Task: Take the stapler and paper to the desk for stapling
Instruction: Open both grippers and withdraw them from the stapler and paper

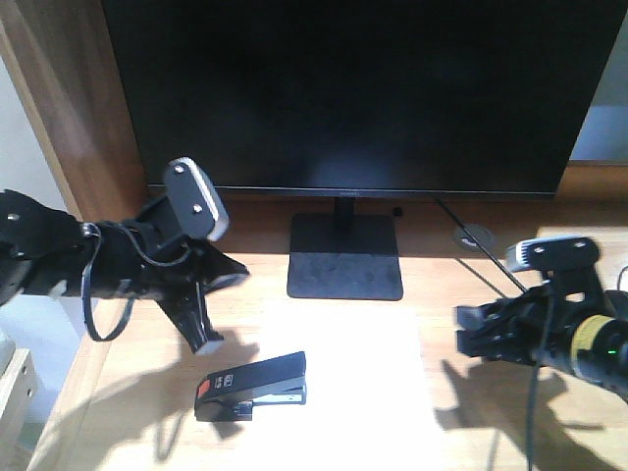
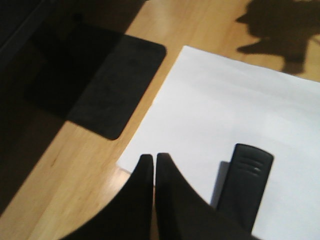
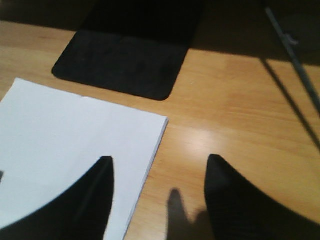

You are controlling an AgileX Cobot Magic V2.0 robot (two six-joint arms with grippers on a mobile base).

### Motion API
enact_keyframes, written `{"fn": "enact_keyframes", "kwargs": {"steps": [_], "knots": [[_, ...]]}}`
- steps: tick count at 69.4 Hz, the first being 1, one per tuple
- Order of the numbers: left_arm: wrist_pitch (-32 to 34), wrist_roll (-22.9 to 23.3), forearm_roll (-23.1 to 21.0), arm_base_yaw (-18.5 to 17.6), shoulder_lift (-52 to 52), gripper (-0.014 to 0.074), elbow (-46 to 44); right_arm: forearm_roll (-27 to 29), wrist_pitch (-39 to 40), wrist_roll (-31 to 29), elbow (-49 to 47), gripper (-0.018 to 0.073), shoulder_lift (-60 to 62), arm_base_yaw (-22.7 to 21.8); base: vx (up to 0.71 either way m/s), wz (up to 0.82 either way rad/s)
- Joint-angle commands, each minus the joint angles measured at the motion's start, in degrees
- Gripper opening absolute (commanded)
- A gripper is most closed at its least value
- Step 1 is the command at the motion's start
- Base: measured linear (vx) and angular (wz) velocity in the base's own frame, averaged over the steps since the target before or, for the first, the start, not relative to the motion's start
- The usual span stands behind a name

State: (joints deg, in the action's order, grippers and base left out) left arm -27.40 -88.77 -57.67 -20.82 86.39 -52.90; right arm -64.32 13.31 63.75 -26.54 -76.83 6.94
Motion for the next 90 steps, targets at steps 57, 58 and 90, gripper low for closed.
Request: {"fn": "enact_keyframes", "kwargs": {"steps": [57,58,90], "knots": [[8.4,90.7,76.3,-0.2,-19.7,-0.0006,-1.0,0.6,-8.5,-0.8,-1.1,-0.0008,35.9,0.0,0.0,0.0],[8.8,90.7,76.3,-0.2,-20.3,-0.0006,-1.0,0.6,-8.6,-0.8,-1.0,-0.0008,36.4,0.0,0.0,0.0],[27.4,90.6,76.1,-0.2,-37.7,-0.0006,16.3,0.4,-9.2,2.2,7.6,-0.0008,54.8,0.0,0.0,0.0]]}}
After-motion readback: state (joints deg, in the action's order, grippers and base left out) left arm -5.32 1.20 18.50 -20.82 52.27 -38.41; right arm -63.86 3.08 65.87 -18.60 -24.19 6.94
